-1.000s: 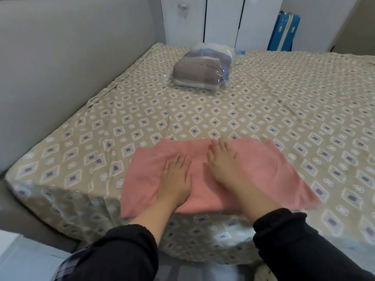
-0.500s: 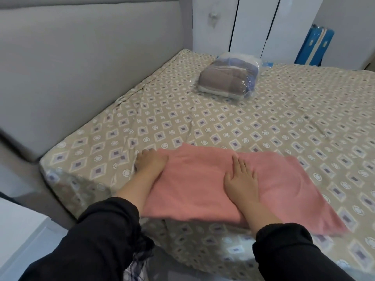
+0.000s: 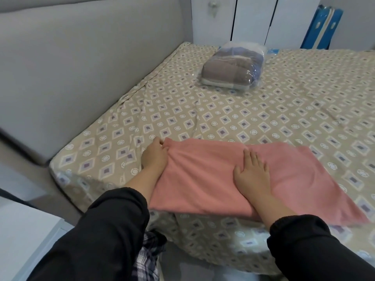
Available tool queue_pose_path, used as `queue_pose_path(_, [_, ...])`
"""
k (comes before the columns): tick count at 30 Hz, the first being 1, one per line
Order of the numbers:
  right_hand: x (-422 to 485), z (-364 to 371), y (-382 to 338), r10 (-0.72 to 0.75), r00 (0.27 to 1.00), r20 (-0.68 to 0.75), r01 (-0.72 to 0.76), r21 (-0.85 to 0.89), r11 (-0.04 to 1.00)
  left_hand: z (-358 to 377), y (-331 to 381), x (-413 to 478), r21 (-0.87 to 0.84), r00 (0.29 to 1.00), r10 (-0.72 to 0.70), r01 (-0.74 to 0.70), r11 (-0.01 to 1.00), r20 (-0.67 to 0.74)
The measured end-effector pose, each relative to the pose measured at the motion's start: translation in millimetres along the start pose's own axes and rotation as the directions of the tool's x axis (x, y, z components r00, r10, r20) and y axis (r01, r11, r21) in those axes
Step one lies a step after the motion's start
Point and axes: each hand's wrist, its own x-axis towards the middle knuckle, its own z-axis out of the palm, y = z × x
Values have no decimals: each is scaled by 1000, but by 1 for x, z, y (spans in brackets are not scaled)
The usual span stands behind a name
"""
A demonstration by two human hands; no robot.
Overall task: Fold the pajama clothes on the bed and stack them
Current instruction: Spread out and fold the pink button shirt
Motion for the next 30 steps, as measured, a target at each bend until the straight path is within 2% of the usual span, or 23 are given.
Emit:
queue_pose_path(3, [-4, -6, -3, 10, 1000, -22, -10, -5, 1000, -7, 5, -14, 50, 997, 44, -47, 998, 55])
queue_pose_path(5, [-9, -11, -6, -39, 998, -46, 39, -1, 999, -11, 9, -37, 134, 968, 248, -251, 959, 40])
queue_pose_path(6, [-13, -13, -7, -94, 995, -35, 95, 2, 996, -11, 9, -50, 164, 920, 382, -391, 906, 83])
queue_pose_path(7, [-17, -14, -6, -159, 987, -7, 159, -5, 987, -8, 8, -64, 179, 854, 489, -517, 837, 178])
queue_pose_path(8, [-22, -13, -4, -206, 978, 32, 206, -20, 978, -3, 6, -78, 199, 788, 537, -603, 773, 302])
queue_pose_path(10, [-32, -14, 6, -189, 977, 100, 194, -46, 980, 5, -5, -98, 291, 713, 475, -667, 686, 515])
queue_pose_path(12, [-39, -18, 19, -93, 988, 121, 102, -73, 992, 6, -15, -106, 394, 757, 402, -625, 673, 515])
queue_pose_path(15, [-48, -25, 30, 0, 991, 136, 20, -147, 989, -1, -14, -114, 401, 851, 323, -489, 774, 414])
queue_pose_path(16, [-52, -26, 32, 10, 991, 134, 12, -164, 986, -4, -13, -118, 349, 881, 316, -437, 829, 352])
queue_pose_path(18, [-60, -27, 36, 14, 993, 121, 7, -173, 985, -13, -13, -130, 151, 961, 262, -273, 950, 94])
queue_pose_path(20, [-67, -28, 40, 3, 993, 115, 17, -173, 985, -23, -20, -141, -81, 984, 7, -21, 996, -175])
queue_pose_path(21, [-70, -28, 41, -3, 994, 112, 22, -172, 985, -26, -25, -146, -219, 962, -166, 118, 968, -218])
queue_pose_path(22, [-72, -29, 42, -6, 994, 111, 25, -169, 985, -27, -27, -149, -382, 924, -337, 250, 889, -179])
queue_pose_path(23, [-74, -29, 42, -8, 993, 115, 27, -166, 986, -26, -27, -152, -549, 873, -483, 371, 749, -69])
queue_pose_path(24, [-75, -30, 42, -11, 993, 119, 30, -164, 986, -25, -24, -154, -691, 812, -576, 468, 550, 91])
queue_pose_path(25, [-77, -31, 42, -16, 993, 121, 36, -165, 986, -24, -18, -156, -772, 748, -603, 547, 325, 276])
queue_pose_path(26, [-79, -32, 42, -22, 992, 124, 43, -170, 984, -25, -11, -159, -786, 690, -571, 606, 122, 444])
queue_pose_path(27, [-81, -32, 42, -28, 991, 128, 50, -175, 983, -26, -4, -162, -771, 652, -514, 636, -28, 557])
queue_pose_path(28, [-83, -33, 42, -34, 991, 131, 57, -178, 982, -25, 1, -164, -761, 634, -478, 637, -124, 608])
queue_pose_path(30, [-88, -34, 42, -50, 990, 132, 73, -174, 982, -24, 9, -165, -771, 623, -477, 598, -219, 619])
